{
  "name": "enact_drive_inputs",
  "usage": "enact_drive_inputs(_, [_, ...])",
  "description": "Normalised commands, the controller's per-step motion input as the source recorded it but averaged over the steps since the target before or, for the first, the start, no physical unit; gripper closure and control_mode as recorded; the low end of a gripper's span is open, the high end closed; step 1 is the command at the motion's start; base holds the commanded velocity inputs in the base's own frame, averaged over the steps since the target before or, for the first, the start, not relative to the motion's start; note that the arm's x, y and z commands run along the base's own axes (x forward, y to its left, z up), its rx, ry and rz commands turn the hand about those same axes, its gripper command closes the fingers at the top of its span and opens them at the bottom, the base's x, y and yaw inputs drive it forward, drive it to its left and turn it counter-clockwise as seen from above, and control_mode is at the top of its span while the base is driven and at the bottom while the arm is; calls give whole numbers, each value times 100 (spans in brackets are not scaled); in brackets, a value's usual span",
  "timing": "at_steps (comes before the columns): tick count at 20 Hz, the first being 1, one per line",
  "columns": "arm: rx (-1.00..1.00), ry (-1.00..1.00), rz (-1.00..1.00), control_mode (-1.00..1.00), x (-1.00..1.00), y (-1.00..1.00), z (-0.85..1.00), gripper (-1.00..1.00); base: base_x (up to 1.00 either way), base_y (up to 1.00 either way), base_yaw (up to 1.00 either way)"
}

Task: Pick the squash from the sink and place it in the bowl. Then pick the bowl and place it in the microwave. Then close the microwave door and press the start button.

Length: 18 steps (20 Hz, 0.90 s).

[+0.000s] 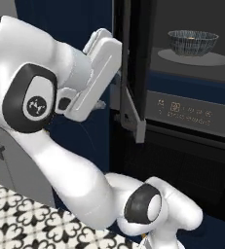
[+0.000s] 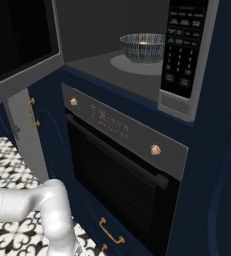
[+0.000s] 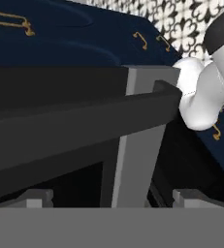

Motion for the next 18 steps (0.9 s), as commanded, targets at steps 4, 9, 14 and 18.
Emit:
enact_drive_inputs(4, [3,-11,25,-100,3,-100,-36,-100,0,0,0])
enact_drive_inputs(9, [2,-16,24,-100,8,-100,-31,-100,0,0,0])
enact_drive_inputs(14, [3,-16,26,-100,17,-100,-30,-100,0,0,0])
enact_drive_inputs(18, [2,-14,17,-100,41,-100,-7,-100,0,0,0])
